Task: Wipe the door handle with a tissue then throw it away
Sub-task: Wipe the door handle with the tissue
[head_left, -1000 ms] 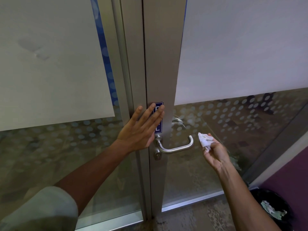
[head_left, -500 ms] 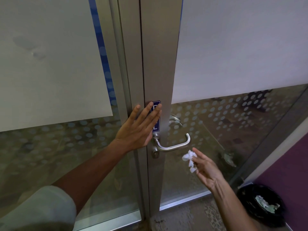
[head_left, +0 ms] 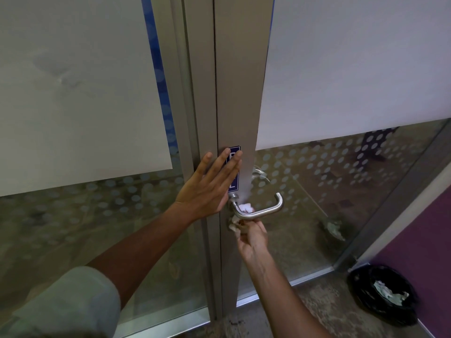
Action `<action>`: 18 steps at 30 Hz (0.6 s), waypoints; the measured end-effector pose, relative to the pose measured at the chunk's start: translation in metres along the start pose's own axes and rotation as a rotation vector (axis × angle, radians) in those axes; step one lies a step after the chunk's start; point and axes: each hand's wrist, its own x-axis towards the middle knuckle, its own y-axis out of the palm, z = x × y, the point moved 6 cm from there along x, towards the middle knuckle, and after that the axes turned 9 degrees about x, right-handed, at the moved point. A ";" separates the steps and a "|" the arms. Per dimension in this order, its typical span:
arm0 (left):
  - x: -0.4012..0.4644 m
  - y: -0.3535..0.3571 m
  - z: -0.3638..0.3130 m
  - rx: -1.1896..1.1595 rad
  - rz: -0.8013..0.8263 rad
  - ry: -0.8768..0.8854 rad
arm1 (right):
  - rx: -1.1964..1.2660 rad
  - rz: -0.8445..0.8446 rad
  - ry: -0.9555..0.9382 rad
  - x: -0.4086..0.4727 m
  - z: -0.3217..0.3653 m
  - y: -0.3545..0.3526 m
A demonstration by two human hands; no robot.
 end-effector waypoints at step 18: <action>-0.001 0.003 -0.001 -0.018 0.003 0.014 | 0.111 -0.110 0.086 -0.026 -0.023 0.022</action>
